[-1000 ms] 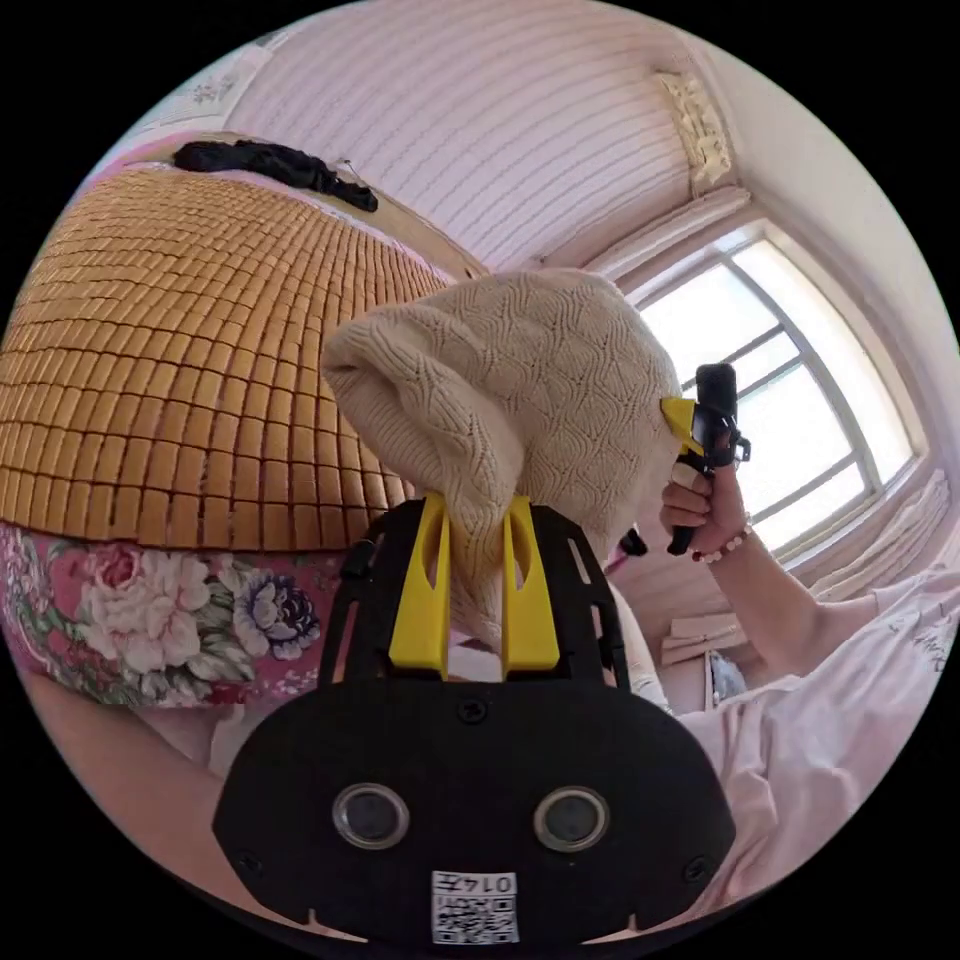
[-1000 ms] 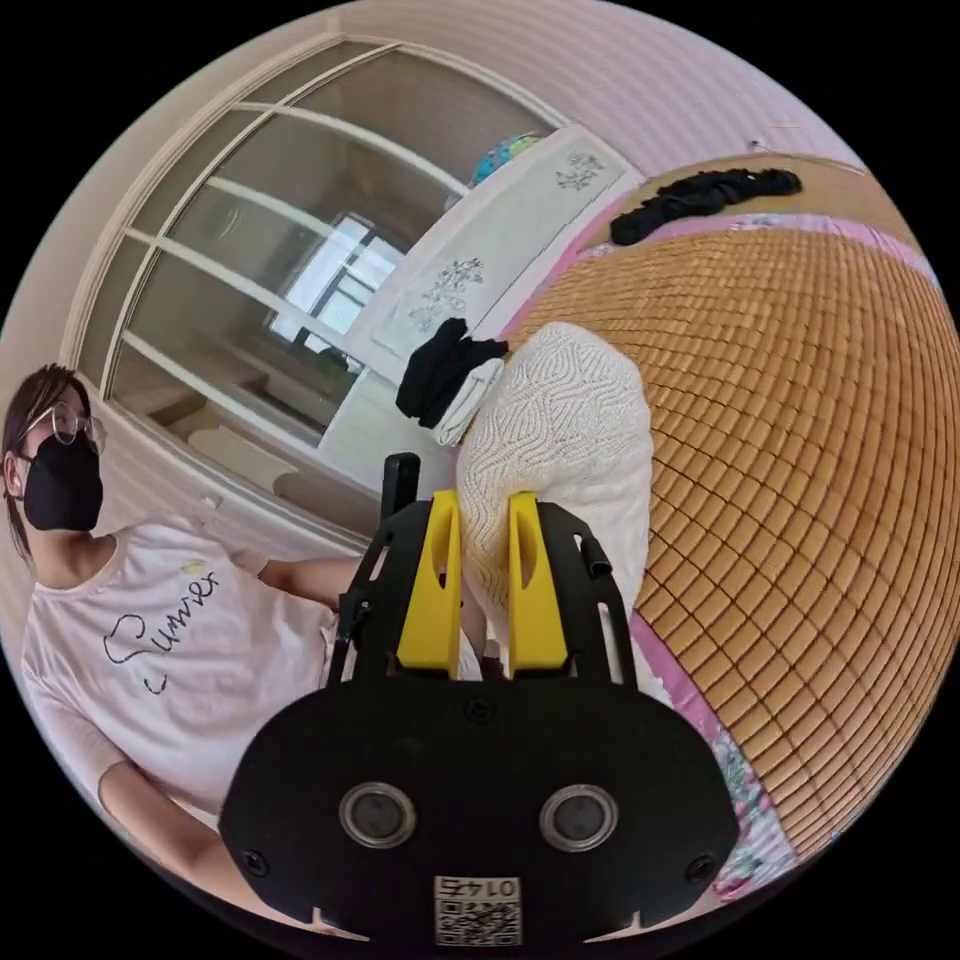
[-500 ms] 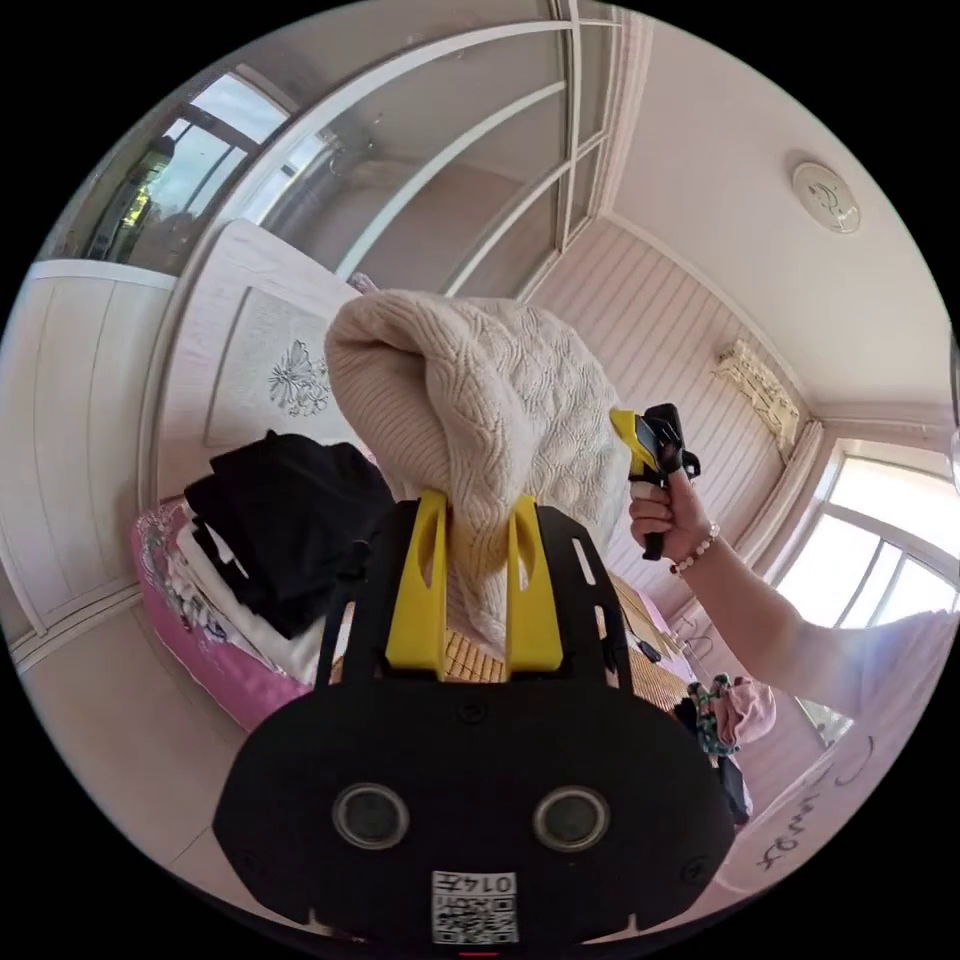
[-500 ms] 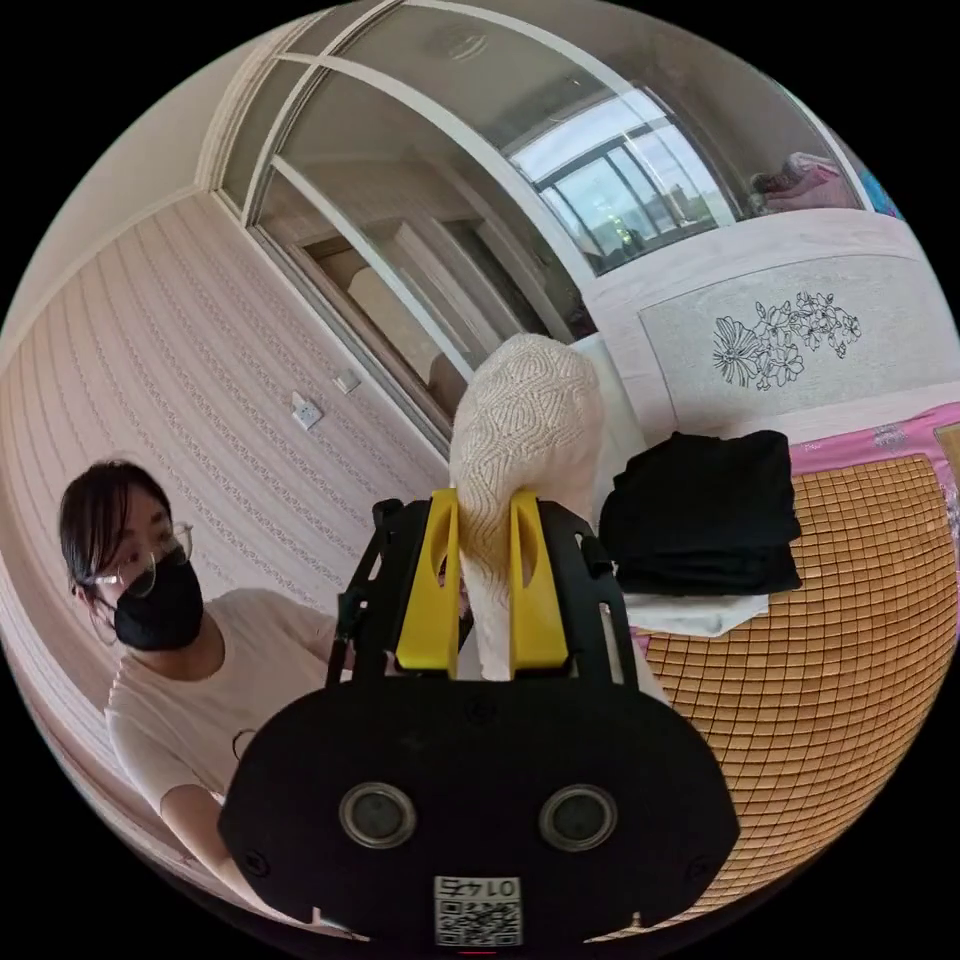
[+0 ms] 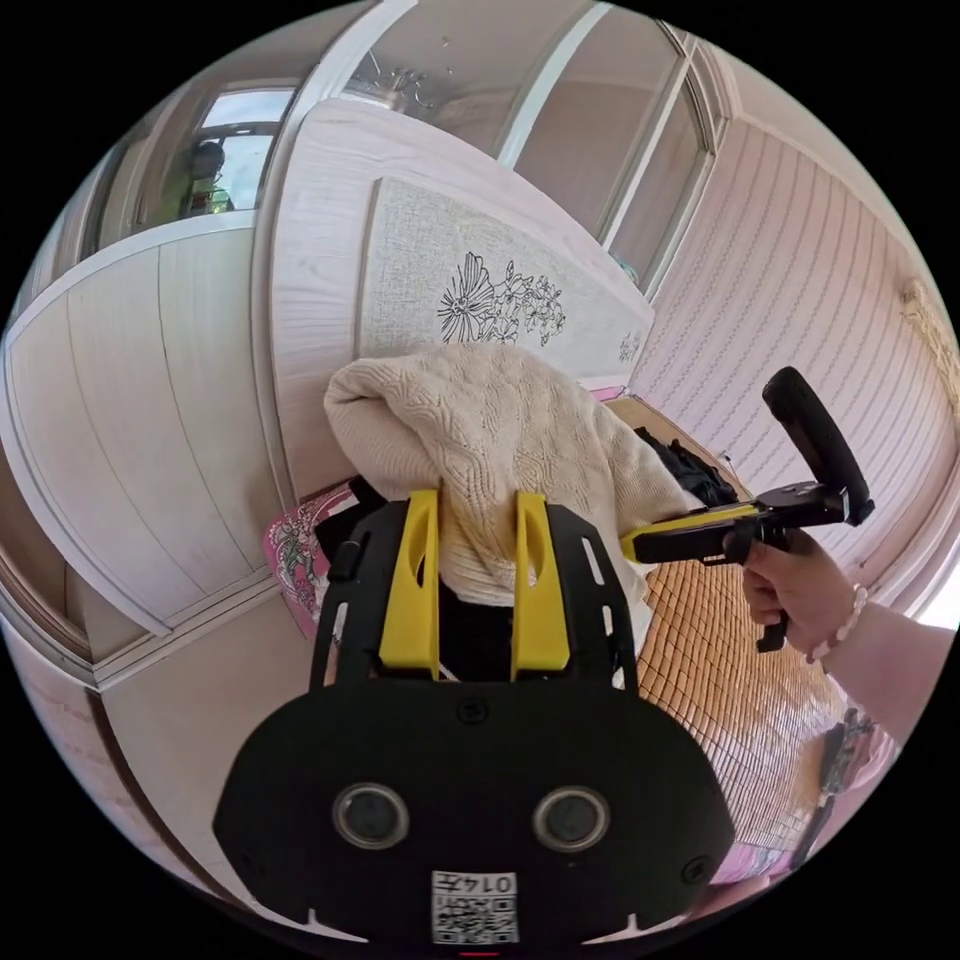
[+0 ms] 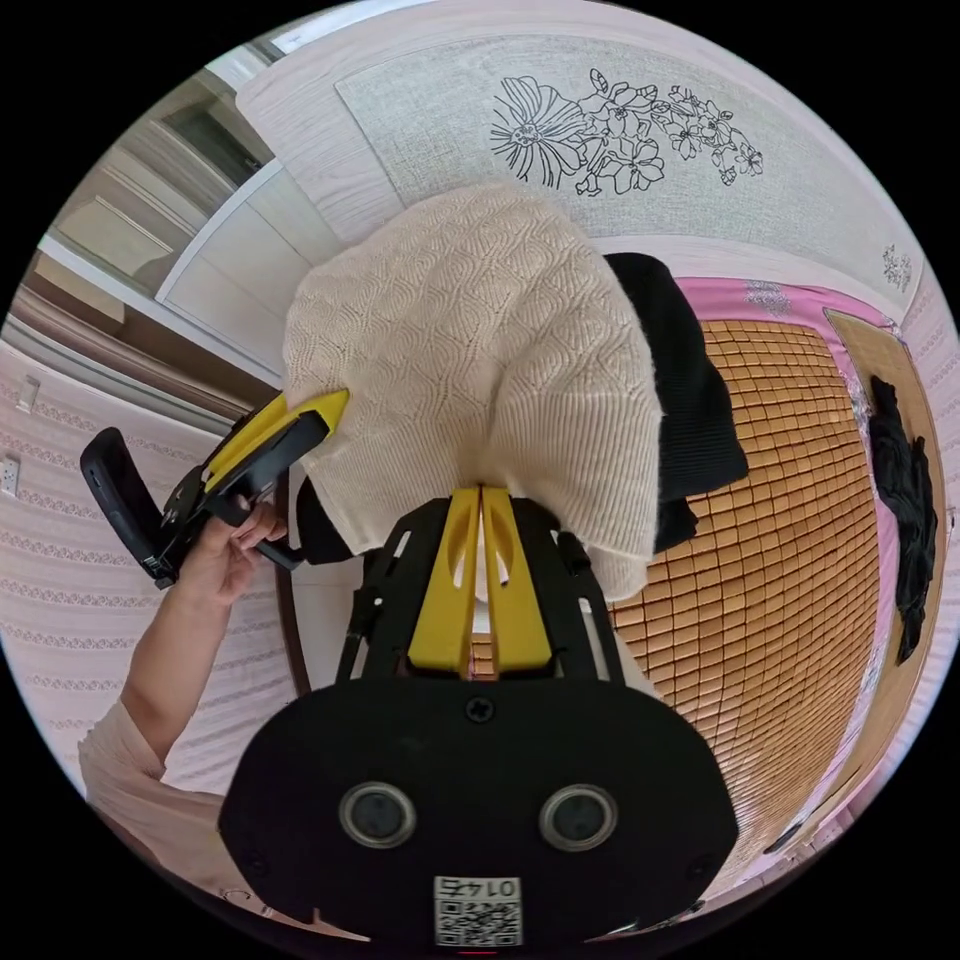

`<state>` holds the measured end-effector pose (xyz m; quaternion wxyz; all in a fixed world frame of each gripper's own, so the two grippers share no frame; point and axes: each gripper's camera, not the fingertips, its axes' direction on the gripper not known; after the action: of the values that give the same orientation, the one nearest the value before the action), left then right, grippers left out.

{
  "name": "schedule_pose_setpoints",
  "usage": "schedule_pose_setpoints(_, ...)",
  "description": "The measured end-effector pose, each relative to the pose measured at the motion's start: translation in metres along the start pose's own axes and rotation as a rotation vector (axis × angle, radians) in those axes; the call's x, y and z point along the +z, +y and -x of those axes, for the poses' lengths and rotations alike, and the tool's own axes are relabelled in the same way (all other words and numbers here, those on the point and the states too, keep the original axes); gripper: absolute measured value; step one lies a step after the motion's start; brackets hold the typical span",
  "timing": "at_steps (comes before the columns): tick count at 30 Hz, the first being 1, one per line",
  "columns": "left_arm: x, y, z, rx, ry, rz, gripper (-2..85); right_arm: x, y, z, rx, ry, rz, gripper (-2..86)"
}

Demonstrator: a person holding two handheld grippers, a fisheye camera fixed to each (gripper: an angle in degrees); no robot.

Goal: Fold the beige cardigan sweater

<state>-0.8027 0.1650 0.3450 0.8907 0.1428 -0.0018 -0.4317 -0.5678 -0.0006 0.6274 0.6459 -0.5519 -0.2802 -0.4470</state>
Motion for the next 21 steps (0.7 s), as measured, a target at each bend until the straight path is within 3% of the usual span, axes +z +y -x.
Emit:
schedule_pose_setpoints(12, -0.025, 0.06, -0.026, 0.034, 0.029, 0.016, 9.0, -0.054, 0.071, 0.015, -0.044, -0.015, -0.076, -0.4)
schedule_pose_setpoints(17, -0.046, 0.1, -0.045, 0.083, -0.001, 0.011, 10.0, -0.044, 0.169, 0.001, -0.011, -0.192, -0.069, -0.3)
schedule_pose_setpoints(21, -0.065, 0.126, -0.066, 0.11, 0.011, 0.01, 9.8, -0.026, 0.268, -0.015, 0.097, -0.217, -0.058, -0.3)
